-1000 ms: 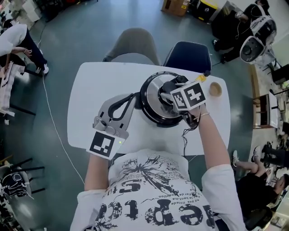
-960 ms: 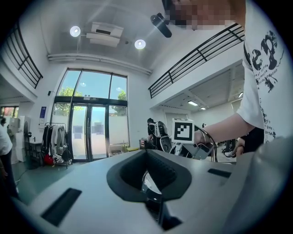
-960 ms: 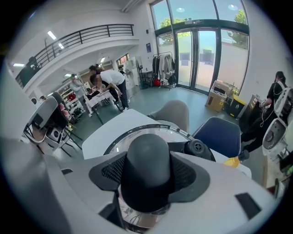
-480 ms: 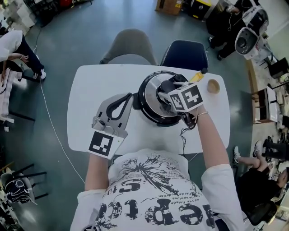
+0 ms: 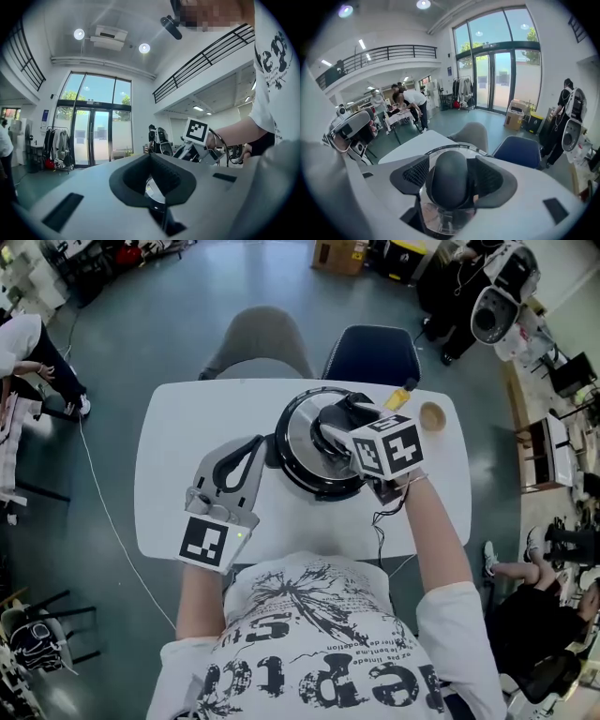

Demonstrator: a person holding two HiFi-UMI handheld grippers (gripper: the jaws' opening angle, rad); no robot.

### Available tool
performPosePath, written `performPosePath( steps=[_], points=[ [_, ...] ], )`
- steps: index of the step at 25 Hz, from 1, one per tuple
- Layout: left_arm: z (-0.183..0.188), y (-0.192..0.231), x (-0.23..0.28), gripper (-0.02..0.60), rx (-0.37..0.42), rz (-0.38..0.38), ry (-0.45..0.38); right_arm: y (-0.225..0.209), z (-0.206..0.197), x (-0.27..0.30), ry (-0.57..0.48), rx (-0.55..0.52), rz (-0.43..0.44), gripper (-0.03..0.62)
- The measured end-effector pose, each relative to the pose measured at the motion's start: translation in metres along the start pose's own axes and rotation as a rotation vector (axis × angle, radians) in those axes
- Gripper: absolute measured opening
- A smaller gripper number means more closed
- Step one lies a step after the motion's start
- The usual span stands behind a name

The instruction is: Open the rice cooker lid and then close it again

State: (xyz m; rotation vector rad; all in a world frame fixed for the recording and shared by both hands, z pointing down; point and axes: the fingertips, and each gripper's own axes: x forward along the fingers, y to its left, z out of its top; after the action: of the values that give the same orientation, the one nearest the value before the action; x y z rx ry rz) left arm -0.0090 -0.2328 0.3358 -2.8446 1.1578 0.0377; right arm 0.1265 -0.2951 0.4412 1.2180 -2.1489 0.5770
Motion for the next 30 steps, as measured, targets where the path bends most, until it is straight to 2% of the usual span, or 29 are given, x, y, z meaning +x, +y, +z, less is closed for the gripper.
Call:
performPosePath(
  steps=[4,10,14,22,26,30],
  points=[
    [0.006,-0.011,0.002,0.012,0.007,0.010,0.000,-0.003,0.007,-0.032,-0.151,-0.013,-0.045,0.191],
    [0.015,-0.036,0.011,0.012,0.023,0.017,-0.001,-0.014,0.008,-0.084,-0.414,-0.004,-0.079,0.025],
    [0.020,-0.054,0.018,0.014,0.038,0.013,-0.002,-0.026,0.000,-0.109,-0.536,0.017,-0.089,0.014],
    [0.022,-0.075,0.023,0.012,0.017,0.025,0.014,-0.022,-0.016,-0.149,-0.726,-0.085,-0.113,0.014],
    [0.022,-0.079,0.020,0.012,0.016,0.054,0.026,-0.017,-0.023,-0.164,-0.779,-0.106,-0.138,0.012],
    [0.021,-0.080,0.024,0.012,0.017,0.078,0.040,-0.017,-0.023,-0.167,-0.771,-0.131,-0.129,0.012]
  ],
)
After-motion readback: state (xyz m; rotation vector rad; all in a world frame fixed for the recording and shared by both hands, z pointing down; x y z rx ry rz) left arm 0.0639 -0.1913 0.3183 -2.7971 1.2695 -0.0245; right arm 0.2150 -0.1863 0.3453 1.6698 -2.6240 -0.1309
